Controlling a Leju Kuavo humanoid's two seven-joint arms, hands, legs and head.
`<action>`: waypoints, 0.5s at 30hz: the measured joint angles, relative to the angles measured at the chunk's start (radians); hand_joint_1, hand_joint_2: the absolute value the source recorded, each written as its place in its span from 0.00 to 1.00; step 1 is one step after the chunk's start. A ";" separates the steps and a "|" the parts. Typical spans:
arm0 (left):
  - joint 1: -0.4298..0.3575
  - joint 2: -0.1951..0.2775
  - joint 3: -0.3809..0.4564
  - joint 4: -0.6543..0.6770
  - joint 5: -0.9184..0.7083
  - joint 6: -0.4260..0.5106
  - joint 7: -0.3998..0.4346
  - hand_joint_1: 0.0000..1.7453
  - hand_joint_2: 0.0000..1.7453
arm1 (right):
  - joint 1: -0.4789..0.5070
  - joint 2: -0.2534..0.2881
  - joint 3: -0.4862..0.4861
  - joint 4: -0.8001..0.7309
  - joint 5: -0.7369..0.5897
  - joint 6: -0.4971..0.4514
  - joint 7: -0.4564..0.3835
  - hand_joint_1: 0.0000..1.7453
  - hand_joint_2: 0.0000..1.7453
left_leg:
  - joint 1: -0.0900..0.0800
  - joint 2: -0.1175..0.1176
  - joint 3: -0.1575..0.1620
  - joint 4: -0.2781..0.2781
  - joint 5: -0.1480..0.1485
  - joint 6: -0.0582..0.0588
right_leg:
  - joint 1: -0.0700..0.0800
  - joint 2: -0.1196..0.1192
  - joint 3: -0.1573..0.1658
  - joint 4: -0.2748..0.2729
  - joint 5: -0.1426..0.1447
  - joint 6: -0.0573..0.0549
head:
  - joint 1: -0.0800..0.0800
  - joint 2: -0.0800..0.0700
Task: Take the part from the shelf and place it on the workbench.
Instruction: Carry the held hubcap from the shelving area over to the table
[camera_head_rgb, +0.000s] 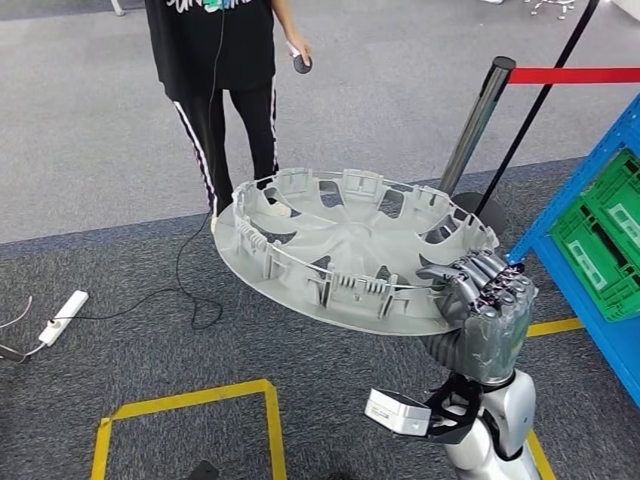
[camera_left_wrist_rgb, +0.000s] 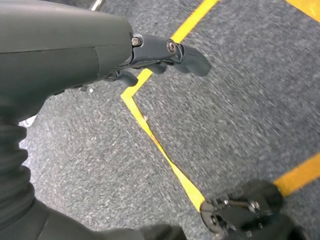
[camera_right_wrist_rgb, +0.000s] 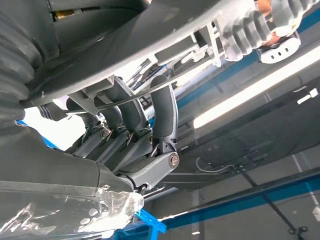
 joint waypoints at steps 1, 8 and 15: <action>0.000 0.001 0.000 0.000 0.000 0.000 0.000 0.00 1.00 | 0.000 0.000 0.000 0.000 0.000 0.000 0.000 1.00 1.00 | 0.000 0.000 0.001 0.000 0.000 0.002 | 0.000 -0.002 -0.024 0.072 -0.040 0.003 | 0.001 0.000; 0.004 0.003 -0.001 0.000 -0.002 -0.008 0.001 0.00 1.00 | 0.001 0.000 0.000 0.004 -0.004 0.000 0.003 1.00 1.00 | -0.002 0.000 0.020 0.001 -0.020 -0.008 | -0.003 -0.005 0.112 -0.028 -0.049 0.006 | 0.001 0.000; 0.000 0.007 -0.002 0.000 -0.003 -0.009 0.000 0.00 1.00 | 0.000 0.000 -0.001 0.006 -0.005 0.000 0.004 1.00 1.00 | -0.001 0.003 -0.004 0.084 -0.069 -0.040 | -0.003 -0.002 0.183 -0.077 -0.085 -0.038 | -0.010 0.000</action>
